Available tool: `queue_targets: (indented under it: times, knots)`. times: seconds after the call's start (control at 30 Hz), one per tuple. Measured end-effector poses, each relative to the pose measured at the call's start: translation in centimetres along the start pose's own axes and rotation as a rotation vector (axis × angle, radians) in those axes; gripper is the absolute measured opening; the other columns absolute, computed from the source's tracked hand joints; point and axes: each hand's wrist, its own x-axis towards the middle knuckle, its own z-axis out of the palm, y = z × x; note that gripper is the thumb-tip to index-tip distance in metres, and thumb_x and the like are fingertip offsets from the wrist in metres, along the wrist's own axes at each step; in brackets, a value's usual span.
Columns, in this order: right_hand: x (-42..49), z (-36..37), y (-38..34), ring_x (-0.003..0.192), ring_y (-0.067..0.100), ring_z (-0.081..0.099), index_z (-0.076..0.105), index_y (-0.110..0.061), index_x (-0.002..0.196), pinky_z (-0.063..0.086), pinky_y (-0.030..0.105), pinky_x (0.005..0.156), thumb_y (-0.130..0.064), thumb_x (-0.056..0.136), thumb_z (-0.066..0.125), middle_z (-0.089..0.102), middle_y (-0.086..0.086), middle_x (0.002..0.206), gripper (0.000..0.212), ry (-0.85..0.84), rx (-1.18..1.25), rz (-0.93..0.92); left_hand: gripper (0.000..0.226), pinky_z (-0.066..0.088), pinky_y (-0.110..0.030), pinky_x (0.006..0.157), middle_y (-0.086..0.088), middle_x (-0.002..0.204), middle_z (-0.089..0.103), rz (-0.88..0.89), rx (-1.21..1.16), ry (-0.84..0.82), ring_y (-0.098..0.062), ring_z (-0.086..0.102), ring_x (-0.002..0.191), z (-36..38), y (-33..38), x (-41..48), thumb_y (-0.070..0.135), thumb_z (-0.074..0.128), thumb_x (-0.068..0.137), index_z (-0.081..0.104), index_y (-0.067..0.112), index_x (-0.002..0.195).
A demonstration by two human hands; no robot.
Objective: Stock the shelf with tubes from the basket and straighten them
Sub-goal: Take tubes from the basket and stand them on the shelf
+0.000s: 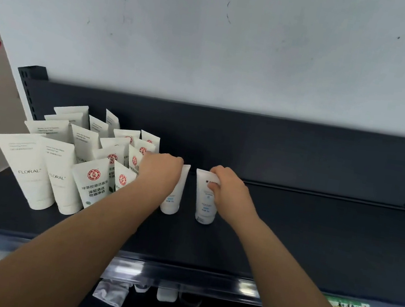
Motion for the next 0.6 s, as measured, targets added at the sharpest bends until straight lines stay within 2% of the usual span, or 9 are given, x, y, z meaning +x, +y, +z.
queue_targets:
  times: [0.1, 0.2, 0.3, 0.43, 0.5, 0.6]
  knots:
    - [1.2, 0.8, -0.2, 0.095, 0.020, 0.057, 0.052, -0.021, 0.115, 0.050, 0.038, 0.079, -0.022, 0.100, 0.049, 0.052, -0.004, 0.106, 0.015, 0.003, -0.006, 0.017, 0.023, 0.035, -0.037, 0.092, 0.001, 0.096, 0.065, 0.007, 0.054, 0.015, -0.021, 0.062, 0.097, 0.2, -0.2, 0.6, 0.024, 0.058, 0.092, 0.051, 0.020, 0.114]
    - [1.9, 1.2, -0.2, 0.095, 0.021, 0.057, 0.052, -0.020, 0.115, 0.051, 0.039, 0.079, -0.022, 0.100, 0.049, 0.052, -0.003, 0.107, 0.016, 0.004, -0.018, 0.014, 0.019, 0.031, -0.039, 0.099, 0.003, 0.081, 0.058, 0.015, 0.079, 0.033, -0.021, 0.063, 0.093, 0.3, 0.0, 0.8, 0.025, 0.057, 0.093, 0.053, 0.020, 0.111]
    - [2.1, 1.3, -0.2, 0.095, 0.021, 0.058, 0.052, -0.021, 0.118, 0.051, 0.039, 0.079, -0.023, 0.100, 0.049, 0.052, -0.004, 0.108, 0.018, -0.008, -0.030, 0.010, 0.018, 0.024, -0.043, 0.107, 0.003, 0.077, 0.056, 0.006, 0.071, 0.015, -0.022, 0.063, 0.093, 0.3, 0.1, 0.8, 0.025, 0.056, 0.094, 0.053, 0.020, 0.110]
    - [1.9, 1.2, -0.3, 0.096, 0.020, 0.058, 0.048, -0.022, 0.124, 0.053, 0.041, 0.080, -0.025, 0.101, 0.046, 0.048, -0.004, 0.114, 0.023, -0.038, -0.059, 0.012, 0.010, 0.012, -0.048, 0.112, 0.003, 0.069, 0.048, -0.006, 0.088, 0.069, -0.022, 0.060, 0.093, 0.5, 0.1, 0.2, 0.025, 0.052, 0.095, 0.054, 0.019, 0.102]
    - [1.9, 1.1, -0.5, 0.094, 0.021, 0.058, 0.047, -0.021, 0.126, 0.053, 0.042, 0.079, -0.024, 0.102, 0.044, 0.047, -0.002, 0.115, 0.024, -0.052, -0.092, 0.011, 0.011, 0.009, -0.050, 0.114, 0.003, 0.076, 0.051, -0.020, 0.090, 0.092, -0.023, 0.057, 0.099, 0.5, 0.0, -0.2, 0.025, 0.052, 0.095, 0.056, 0.018, 0.102]
    - [1.8, 0.8, -0.8, 0.096, 0.023, 0.055, 0.043, -0.019, 0.128, 0.053, 0.043, 0.079, -0.018, 0.100, 0.048, 0.045, 0.003, 0.122, 0.029, -0.109, -0.166, 0.023, 0.016, 0.007, -0.053, 0.115, 0.001, 0.099, 0.059, -0.040, 0.097, 0.109, -0.024, 0.054, 0.109, 0.4, 0.1, -0.7, 0.026, 0.057, 0.092, 0.060, 0.018, 0.106]
